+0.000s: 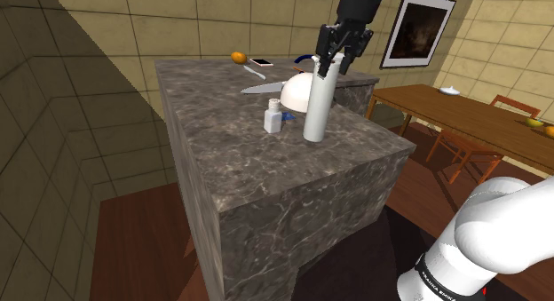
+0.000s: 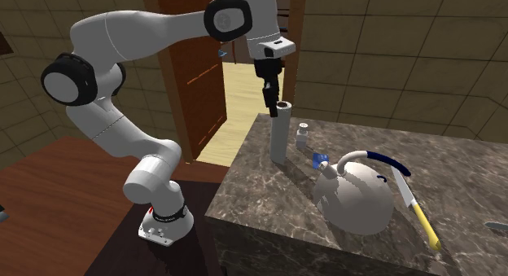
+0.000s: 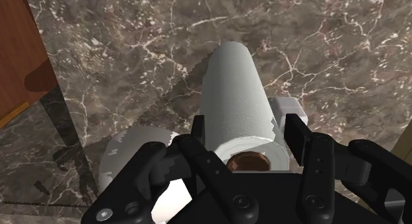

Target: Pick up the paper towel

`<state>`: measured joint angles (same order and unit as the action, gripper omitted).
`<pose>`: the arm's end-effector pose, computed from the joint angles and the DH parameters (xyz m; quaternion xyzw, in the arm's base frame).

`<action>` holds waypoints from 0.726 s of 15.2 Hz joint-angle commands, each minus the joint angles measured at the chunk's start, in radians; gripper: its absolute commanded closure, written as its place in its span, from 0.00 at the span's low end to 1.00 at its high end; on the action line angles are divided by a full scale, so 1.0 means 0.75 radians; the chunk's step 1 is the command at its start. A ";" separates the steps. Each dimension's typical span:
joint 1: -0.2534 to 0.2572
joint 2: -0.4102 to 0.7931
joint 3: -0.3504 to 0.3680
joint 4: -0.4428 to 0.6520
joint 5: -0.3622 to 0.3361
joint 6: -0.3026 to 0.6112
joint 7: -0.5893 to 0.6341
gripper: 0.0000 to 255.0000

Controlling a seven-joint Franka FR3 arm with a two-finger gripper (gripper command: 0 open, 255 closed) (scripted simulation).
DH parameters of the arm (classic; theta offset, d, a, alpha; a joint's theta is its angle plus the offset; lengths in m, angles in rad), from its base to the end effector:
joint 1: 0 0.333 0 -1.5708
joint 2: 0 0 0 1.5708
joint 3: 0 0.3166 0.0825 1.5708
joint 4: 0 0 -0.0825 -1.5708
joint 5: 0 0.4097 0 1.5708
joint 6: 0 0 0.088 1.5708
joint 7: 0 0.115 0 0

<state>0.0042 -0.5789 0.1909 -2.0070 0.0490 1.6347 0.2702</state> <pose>0.3900 0.1072 0.6829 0.9937 -0.0465 0.1023 0.0053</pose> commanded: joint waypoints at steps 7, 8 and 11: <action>-0.006 0.050 0.001 0.151 -0.007 -0.104 0.003 1.00; -0.007 0.059 0.001 0.177 -0.009 -0.121 0.003 1.00; -0.010 0.088 0.001 0.259 -0.013 -0.174 0.005 1.00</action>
<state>-0.0023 -0.5235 0.1912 -1.8388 0.0407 1.5195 0.2726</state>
